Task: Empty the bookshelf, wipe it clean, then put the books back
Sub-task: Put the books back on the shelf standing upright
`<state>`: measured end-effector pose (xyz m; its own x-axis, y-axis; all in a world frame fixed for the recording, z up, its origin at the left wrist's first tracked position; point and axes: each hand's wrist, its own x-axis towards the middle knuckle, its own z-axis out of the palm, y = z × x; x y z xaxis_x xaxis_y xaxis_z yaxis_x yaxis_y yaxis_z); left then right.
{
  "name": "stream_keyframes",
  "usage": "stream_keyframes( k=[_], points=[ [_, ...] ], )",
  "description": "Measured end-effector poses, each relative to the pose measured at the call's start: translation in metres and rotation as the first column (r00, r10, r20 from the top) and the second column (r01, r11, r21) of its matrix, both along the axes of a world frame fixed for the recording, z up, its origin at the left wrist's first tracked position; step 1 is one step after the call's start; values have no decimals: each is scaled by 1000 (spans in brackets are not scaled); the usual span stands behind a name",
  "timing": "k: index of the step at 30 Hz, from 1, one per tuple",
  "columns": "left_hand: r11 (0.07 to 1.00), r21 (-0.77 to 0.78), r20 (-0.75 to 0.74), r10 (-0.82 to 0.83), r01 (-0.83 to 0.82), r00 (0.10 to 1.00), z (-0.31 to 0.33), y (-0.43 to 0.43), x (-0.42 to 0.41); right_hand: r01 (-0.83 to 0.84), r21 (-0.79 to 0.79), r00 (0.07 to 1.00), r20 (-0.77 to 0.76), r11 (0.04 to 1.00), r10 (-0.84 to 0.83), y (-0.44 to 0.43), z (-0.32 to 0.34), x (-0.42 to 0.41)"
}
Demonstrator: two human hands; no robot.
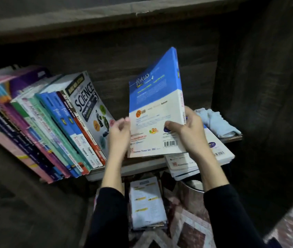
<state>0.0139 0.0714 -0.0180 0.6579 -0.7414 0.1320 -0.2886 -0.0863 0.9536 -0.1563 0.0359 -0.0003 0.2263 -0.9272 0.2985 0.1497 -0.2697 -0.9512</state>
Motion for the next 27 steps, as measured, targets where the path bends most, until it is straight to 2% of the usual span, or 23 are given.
stream_keyframes(
  k=[2,5,7,9,11,13,16,19,21,23,25,27],
  points=[
    [987,-157,124,44,-25,991,41,8,10,9,-81,1000,25,997,-7,8,-2,23],
    [962,-271,312,47,41,949,104,11,17,44,-244,995,-79,969,-65,20,-17,59],
    [972,-226,436,40,66,899,134,13,19,85,-411,968,-181,908,-173,32,-28,83],
    [991,-127,533,23,52,846,147,14,26,111,-590,928,-227,800,-296,42,-38,103],
    [997,-72,606,15,36,795,147,19,35,123,-677,895,-241,726,-376,49,-44,119],
    [995,-98,656,63,2,752,141,29,43,151,-733,874,-214,663,-436,53,-50,131],
    [987,-144,716,149,-65,682,134,51,58,123,-745,890,-210,655,-406,59,-58,148],
    [989,-72,776,137,-130,615,125,69,81,18,-723,892,-300,690,-338,64,-66,162],
    [991,-25,820,98,-135,564,117,77,90,-75,-636,861,-430,768,-272,62,-69,168],
    [989,28,867,48,-145,496,107,78,93,-171,-457,821,-556,873,-131,55,-77,171],
    [982,69,908,11,-176,419,98,77,94,-225,-356,804,-593,907,-34,48,-83,172],
    [980,74,917,6,-186,398,97,76,95,-307,-302,806,-587,903,78,41,-82,170]
  ],
)
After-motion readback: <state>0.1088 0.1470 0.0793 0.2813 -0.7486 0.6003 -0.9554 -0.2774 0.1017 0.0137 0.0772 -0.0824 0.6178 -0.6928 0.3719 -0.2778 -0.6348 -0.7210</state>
